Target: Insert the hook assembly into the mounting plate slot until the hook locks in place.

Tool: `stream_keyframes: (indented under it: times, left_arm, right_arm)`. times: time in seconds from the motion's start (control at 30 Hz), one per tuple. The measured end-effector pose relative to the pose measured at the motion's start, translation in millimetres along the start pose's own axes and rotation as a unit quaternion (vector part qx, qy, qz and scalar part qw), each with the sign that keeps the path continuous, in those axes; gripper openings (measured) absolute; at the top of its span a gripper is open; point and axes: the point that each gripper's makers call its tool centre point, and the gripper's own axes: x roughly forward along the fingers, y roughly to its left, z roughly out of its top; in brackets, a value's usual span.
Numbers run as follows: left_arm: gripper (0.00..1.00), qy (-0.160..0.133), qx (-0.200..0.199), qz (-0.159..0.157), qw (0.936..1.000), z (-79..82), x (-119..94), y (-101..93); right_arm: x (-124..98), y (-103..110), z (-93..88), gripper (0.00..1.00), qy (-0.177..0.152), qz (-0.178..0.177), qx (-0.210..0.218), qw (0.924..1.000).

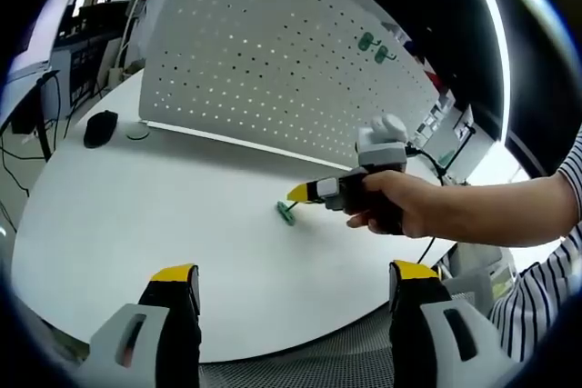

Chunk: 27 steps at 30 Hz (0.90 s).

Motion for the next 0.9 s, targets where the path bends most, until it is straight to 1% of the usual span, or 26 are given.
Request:
stream_keyframes:
  times: [0.13, 0.23, 0.37, 0.4, 0.43, 0.47, 0.53, 0.57, 0.6, 0.67, 0.73, 0.77, 0.8, 0.83, 0.9]
  left_arm:
    - [0.88, 0.001, 0.002, 0.001, 1.0000, -0.4, 0, 0.2]
    - [0.88, 0.000, 0.002, 0.002, 1.0000, -0.1, 0, 0.6]
    - [0.89, 0.005, 0.001, 0.001, 1.0000, -1.2, -1, -0.1]
    - [0.90, 0.004, 0.000, 0.000, 1.0000, -0.8, -1, -0.4]
    - [0.91, 0.003, 0.001, -0.001, 1.0000, -0.2, -1, -0.9]
    - [0.91, 0.005, 0.002, -0.002, 1.0000, -0.4, 0, -1.1]
    - [0.90, 0.007, 0.003, -0.002, 1.0000, 0.7, 1, -1.0]
    - [0.90, 0.007, 0.003, -0.002, 1.0000, 1.9, 0, -1.6]
    - [0.90, 0.001, 0.002, -0.001, 1.0000, 6.4, -1, -3.0]
    - [0.90, -0.005, 0.013, 0.000, 0.9999, 13.1, -2, -4.8]
    - [0.90, -0.007, 0.021, 0.000, 0.9997, 18.6, -2, -5.0]
    - [0.90, -0.011, 0.023, 0.001, 0.9997, 21.4, -2, -4.6]
    - [0.91, -0.014, 0.023, 0.000, 0.9996, 24.1, -2, -4.8]
    - [0.91, -0.018, 0.024, -0.002, 0.9996, 27.7, -2, -5.8]
    - [0.92, -0.021, 0.027, -0.003, 0.9994, 32.5, -1, -7.6]
  right_arm:
    - [-3, -1, 0.3, 0.00, -0.001, -0.001, 0.001, 1.0000]
    - [-8, -1, 4.7, 0.00, -0.012, -0.002, 0.002, 0.9999]
    - [-15, 2, 16.7, 0.00, -0.035, 0.004, -0.004, 0.9994]
    - [-20, 4, 24.5, 0.00, -0.048, 0.008, -0.006, 0.9988]
    - [-21, 5, 26.5, 0.00, -0.053, 0.009, -0.008, 0.9985]
    - [-23, 6, 34.7, 0.00, -0.069, 0.013, -0.017, 0.9974]
    - [-29, 7, 43.3, 0.00, -0.084, 0.016, -0.017, 0.9962]
    - [-31, 8, 45.1, 0.00, -0.085, 0.018, -0.014, 0.9961]
    - [-33, 9, 49.4, 0.00, -0.091, 0.022, -0.010, 0.9956]
    - [-38, 12, 54.9, 0.00, -0.100, 0.026, -0.009, 0.9946]
    - [-44, 18, 62.6, 0.00, -0.117, 0.039, -0.012, 0.9922]
    - [-50, 29, 70.6, 0.00, -0.139, 0.072, 0.004, 0.9877]
    - [-54, 35, 73.7, 0.00, -0.144, 0.089, 0.025, 0.9852]
    - [-60, 35, 75.9, 0.00, -0.144, 0.084, 0.015, 0.9859]
    - [-70, 41, 86.6, 0.00, -0.170, 0.084, -0.009, 0.9817]
